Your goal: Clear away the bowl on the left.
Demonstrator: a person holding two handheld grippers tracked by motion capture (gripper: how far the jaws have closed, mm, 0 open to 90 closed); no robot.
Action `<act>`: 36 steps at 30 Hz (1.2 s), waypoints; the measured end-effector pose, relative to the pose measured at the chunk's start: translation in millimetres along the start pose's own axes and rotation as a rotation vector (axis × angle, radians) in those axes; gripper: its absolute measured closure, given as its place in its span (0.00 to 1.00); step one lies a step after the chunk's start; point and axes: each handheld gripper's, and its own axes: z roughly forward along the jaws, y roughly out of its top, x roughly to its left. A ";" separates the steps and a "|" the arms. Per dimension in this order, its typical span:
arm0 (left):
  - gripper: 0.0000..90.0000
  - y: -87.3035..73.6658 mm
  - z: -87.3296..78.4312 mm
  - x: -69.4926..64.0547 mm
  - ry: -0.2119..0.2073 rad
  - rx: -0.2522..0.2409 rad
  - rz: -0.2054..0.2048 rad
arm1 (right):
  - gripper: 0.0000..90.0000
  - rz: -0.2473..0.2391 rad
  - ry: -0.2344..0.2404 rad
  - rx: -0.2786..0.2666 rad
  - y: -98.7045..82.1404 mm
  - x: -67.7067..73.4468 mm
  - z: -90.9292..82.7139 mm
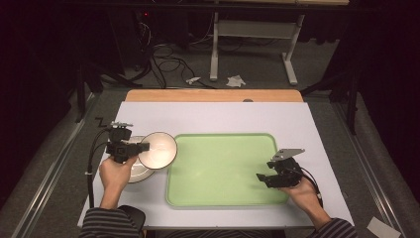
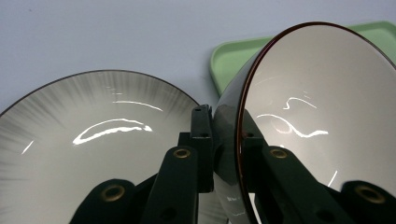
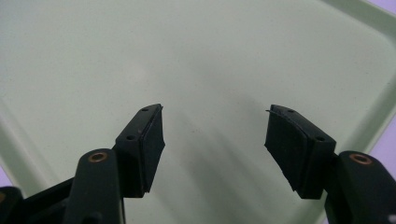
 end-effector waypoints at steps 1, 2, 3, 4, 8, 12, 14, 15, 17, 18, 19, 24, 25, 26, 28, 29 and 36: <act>0.91 -0.6 0.1 -1.8 -0.005 0.003 0.000 | 0.43 0.005 -0.001 0.001 0.0 0.1 -0.1; 0.91 -1.1 0.0 -2.8 -0.007 0.006 0.004 | 0.43 0.009 -0.001 -0.002 -0.2 -0.3 -0.2; 0.91 -1.7 -0.1 -4.0 -0.008 0.008 0.011 | 0.43 0.009 -0.001 -0.002 -0.3 -0.5 -0.1; 0.91 -2.2 0.0 -5.9 -0.012 0.008 0.007 | 0.43 0.007 0.001 0.000 -0.3 -0.5 0.3; 0.91 -5.2 0.2 -13.7 -0.031 0.019 0.021 | 0.43 0.001 0.001 0.006 -0.2 -0.5 1.2; 0.91 -9.1 1.7 -21.2 -0.044 0.039 0.051 | 0.43 0.006 0.001 0.016 -0.9 -1.8 1.0; 0.91 -10.9 3.0 -25.3 -0.056 0.048 0.051 | 0.43 0.006 0.000 0.010 -1.0 -2.4 1.0; 0.91 -11.9 3.6 -27.8 -0.065 0.052 0.051 | 0.43 0.007 -0.002 0.013 -1.3 -2.4 0.5; 0.91 -13.1 4.4 -31.5 -0.076 0.060 0.057 | 0.43 0.002 -0.002 0.012 -1.8 -2.3 -0.1; 0.91 -13.8 4.9 -33.9 -0.083 0.064 0.059 | 0.43 -0.001 0.001 0.012 -2.1 -2.4 -0.6; 0.91 -14.5 5.2 -36.6 -0.091 0.069 0.061 | 0.43 -0.007 -0.002 0.014 -2.3 -2.7 -1.3; 0.91 -18.1 8.1 -49.5 -0.123 0.089 0.076 | 0.43 0.005 -0.009 0.009 -3.5 -4.3 -2.1; 0.91 -18.9 9.6 -52.4 -0.126 0.091 0.075 | 0.43 0.011 -0.008 0.013 -3.8 -4.8 -2.7; 0.91 -19.8 11.0 -55.0 -0.128 0.098 0.081 | 0.43 0.012 -0.009 0.009 -4.4 -5.8 -2.9; 0.91 -21.6 13.8 -60.4 -0.135 0.104 0.088 | 0.43 0.022 -0.013 0.006 -6.3 -8.4 -5.2; 0.91 -22.3 15.0 -62.6 -0.140 0.110 0.097 | 0.43 0.022 -0.010 0.001 -7.2 -9.9 -5.8; 0.91 -25.7 20.6 -79.5 -0.170 0.134 0.108 | 0.43 0.037 -0.024 -0.025 -10.1 -13.7 -11.7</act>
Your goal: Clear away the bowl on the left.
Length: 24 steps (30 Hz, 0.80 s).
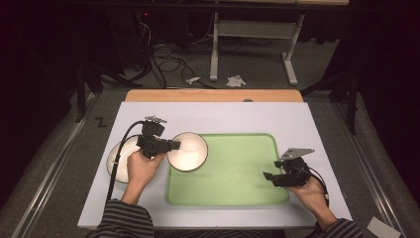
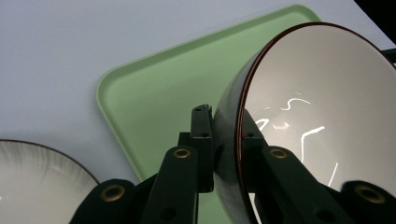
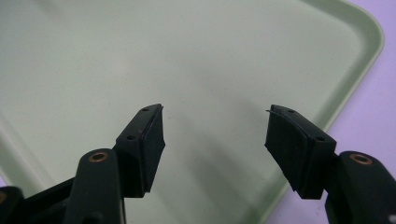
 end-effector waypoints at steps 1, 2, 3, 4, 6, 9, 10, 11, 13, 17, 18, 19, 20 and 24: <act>0.91 -0.2 1.1 -2.4 -0.004 0.002 0.000 | 0.43 0.001 -0.002 0.000 -0.4 0.0 -0.8; 0.91 -0.5 2.1 -4.8 -0.011 0.004 0.001 | 0.43 0.003 0.002 -0.004 -0.7 -0.5 -0.9; 0.91 -0.9 3.2 -7.1 -0.016 0.007 0.003 | 0.43 0.001 0.002 -0.005 -1.0 -1.2 -1.0; 0.91 -1.2 4.3 -9.0 -0.022 0.013 0.005 | 0.43 0.005 -0.003 0.000 -1.1 -1.5 -1.6; 0.91 -1.9 6.9 -12.4 -0.031 0.019 0.006 | 0.43 0.009 -0.001 -0.002 -1.4 -2.2 -2.4; 0.91 -3.6 12.0 -17.0 -0.038 0.026 0.007 | 0.43 0.009 -0.003 -0.006 -2.1 -2.4 -2.7; 0.91 -4.3 13.3 -18.4 -0.038 0.032 0.012 | 0.43 0.010 -0.006 -0.002 -2.2 -2.5 -3.4; 0.91 -5.1 14.9 -19.8 -0.041 0.034 0.014 | 0.43 0.009 -0.002 -0.003 -2.6 -3.1 -3.6; 0.91 -6.6 18.0 -22.3 -0.046 0.047 0.024 | 0.44 0.015 -0.003 -0.004 -3.5 -3.8 -4.2; 0.91 -8.8 24.4 -26.9 -0.045 0.048 0.028 | 0.44 0.029 -0.004 -0.012 -4.9 -5.5 -7.0; 0.91 -9.3 26.1 -27.5 -0.045 0.054 0.031 | 0.44 0.031 -0.002 -0.008 -5.2 -5.8 -7.8; 0.91 -10.1 28.1 -28.6 -0.047 0.058 0.032 | 0.44 0.036 0.000 -0.016 -5.7 -5.9 -7.6; 0.91 -10.9 29.3 -29.1 -0.048 0.061 0.035 | 0.44 0.028 -0.005 -0.018 -6.0 -6.8 -7.9; 0.91 -14.0 35.6 -31.6 -0.044 0.075 0.043 | 0.44 0.047 -0.011 -0.024 -6.6 -7.7 -9.8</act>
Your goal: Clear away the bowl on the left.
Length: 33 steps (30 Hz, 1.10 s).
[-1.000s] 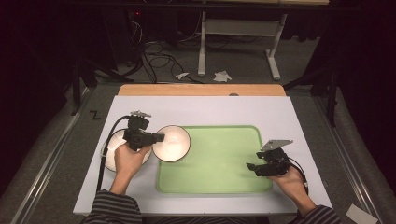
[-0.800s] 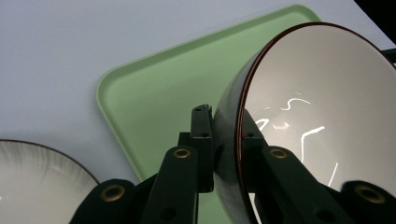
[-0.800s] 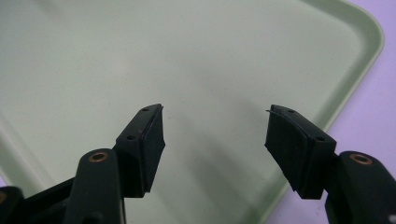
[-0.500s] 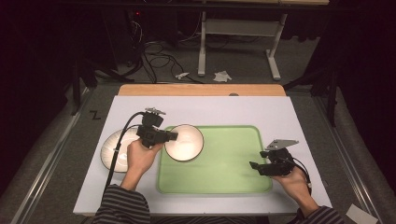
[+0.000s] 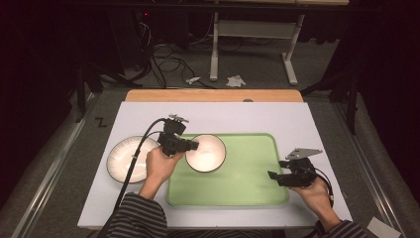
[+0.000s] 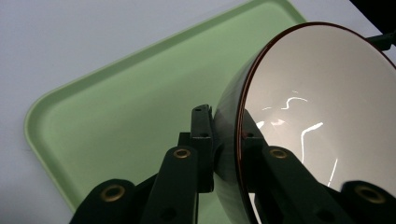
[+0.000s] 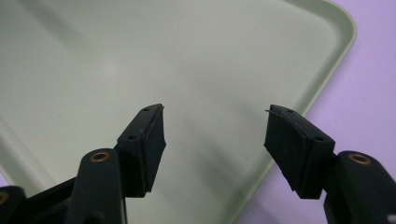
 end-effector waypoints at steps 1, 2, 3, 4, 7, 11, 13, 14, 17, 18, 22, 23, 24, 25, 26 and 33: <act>0.91 -0.3 1.8 -0.6 0.001 0.000 -0.007 | 0.44 -0.002 0.003 0.001 -0.3 -1.1 -0.4; 0.91 -0.6 3.3 -0.7 0.005 0.003 -0.007 | 0.44 0.006 0.000 -0.002 -0.6 -1.4 -0.5; 0.91 -1.1 5.1 -0.5 0.005 0.002 -0.006 | 0.44 0.013 0.003 -0.002 -0.8 -1.7 -1.1; 0.91 -1.0 6.3 -0.2 0.006 0.010 -0.003 | 0.44 0.011 0.003 -0.007 -1.0 -2.4 -1.3; 0.91 -1.3 12.3 -1.2 0.010 0.000 -0.016 | 0.44 0.017 0.005 -0.009 -1.6 -3.7 -2.3; 0.91 -0.7 20.6 -1.3 0.015 0.004 -0.026 | 0.44 0.021 0.005 -0.011 -2.4 -5.1 -4.0; 0.91 -0.9 26.7 -1.5 0.023 0.006 -0.036 | 0.44 0.032 0.005 -0.015 -2.8 -5.7 -4.8; 0.91 -1.2 28.8 -1.4 0.027 0.005 -0.034 | 0.44 0.033 0.005 -0.017 -3.1 -6.4 -4.7; 0.91 -1.9 36.9 -1.3 0.039 0.010 -0.038 | 0.44 0.033 0.005 -0.016 -3.4 -6.7 -4.9; 0.91 -2.0 39.1 -1.1 0.037 0.012 -0.038 | 0.44 0.034 0.005 -0.014 -3.4 -6.2 -4.8; 0.91 -2.3 48.1 -0.5 0.043 0.008 -0.049 | 0.44 0.016 0.004 -0.007 -2.1 -4.8 -3.1; 0.91 -2.3 50.6 0.0 0.047 0.008 -0.056 | 0.44 0.013 0.003 -0.005 -2.0 -4.4 -2.5; 0.91 -2.4 52.8 0.7 0.052 0.010 -0.057 | 0.44 0.007 0.001 -0.006 -1.8 -4.6 -2.0; 0.91 -2.4 54.9 1.6 0.056 0.013 -0.058 | 0.44 0.011 0.001 -0.005 -1.5 -4.6 -1.7; 0.91 -2.4 57.0 1.7 0.057 0.008 -0.067 | 0.44 0.015 0.003 -0.002 -1.4 -4.6 -1.6; 0.91 -4.7 76.9 2.8 0.077 0.017 -0.081 | 0.44 0.005 0.000 -0.010 -1.2 -4.8 -1.6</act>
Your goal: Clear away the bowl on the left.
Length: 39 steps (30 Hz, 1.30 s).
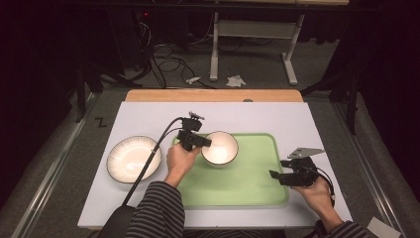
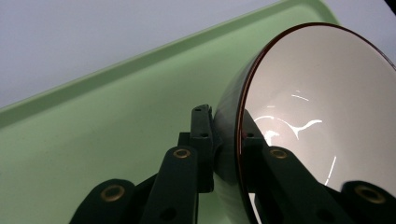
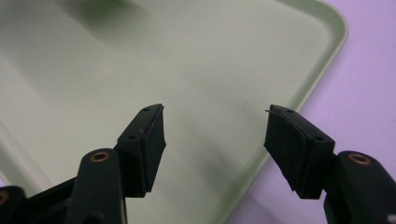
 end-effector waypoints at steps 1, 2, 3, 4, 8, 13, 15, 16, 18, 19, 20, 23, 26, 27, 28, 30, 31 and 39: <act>0.91 -0.5 2.0 -0.2 0.002 -0.004 -0.001 | 0.44 -0.003 0.000 -0.001 -0.1 0.2 0.0; 0.91 -0.5 4.1 -0.1 0.006 -0.001 0.002 | 0.44 0.001 0.000 0.000 0.0 0.5 0.0; 0.91 -0.5 6.5 -0.1 0.011 -0.003 -0.001 | 0.44 0.005 0.000 0.003 0.0 0.8 0.1; 0.91 0.2 8.8 0.1 0.014 -0.006 -0.004 | 0.44 0.003 0.002 0.006 0.0 0.8 0.4; 0.91 4.6 18.8 3.7 0.039 -0.018 -0.037 | 0.44 -0.003 0.002 0.009 0.1 1.1 0.9; 0.91 2.7 24.4 3.1 0.052 -0.031 -0.030 | 0.43 -0.004 0.004 0.008 0.1 0.4 1.2; 0.90 3.3 25.9 5.0 0.062 -0.035 -0.028 | 0.43 -0.008 0.005 0.007 0.3 0.2 2.0; 0.90 3.9 26.3 5.5 0.065 -0.037 -0.032 | 0.43 -0.004 0.004 0.011 0.4 0.6 1.8; 0.90 5.1 27.4 6.5 0.068 -0.040 -0.043 | 0.43 -0.006 0.005 0.010 0.3 0.9 2.0; 0.90 5.3 28.1 6.7 0.065 -0.043 -0.052 | 0.44 -0.007 0.005 0.010 0.3 1.0 1.9; 0.90 5.1 28.7 7.0 0.064 -0.039 -0.052 | 0.43 -0.007 0.006 0.011 0.2 1.0 1.8; 0.90 4.2 31.8 7.2 0.071 -0.032 -0.057 | 0.44 -0.004 0.010 0.015 0.2 1.1 2.0; 0.90 2.5 35.0 9.2 0.080 -0.029 -0.046 | 0.44 0.001 0.008 0.011 0.3 0.1 1.2; 0.90 2.4 35.2 9.6 0.081 -0.026 -0.044 | 0.44 0.001 0.006 0.010 0.3 -0.2 1.0; 0.90 2.2 35.5 9.0 0.077 -0.032 -0.047 | 0.44 0.004 0.006 0.010 0.3 0.0 1.0; 0.90 1.6 35.2 8.4 0.080 -0.033 -0.042 | 0.44 0.002 0.007 0.013 0.3 0.2 1.1; 0.91 1.1 35.4 8.8 0.085 -0.034 -0.036 | 0.44 -0.001 0.006 0.010 0.3 0.3 1.3; 0.92 -5.3 39.0 9.9 0.106 -0.035 0.006 | 0.44 0.003 0.008 0.004 0.2 -0.1 0.4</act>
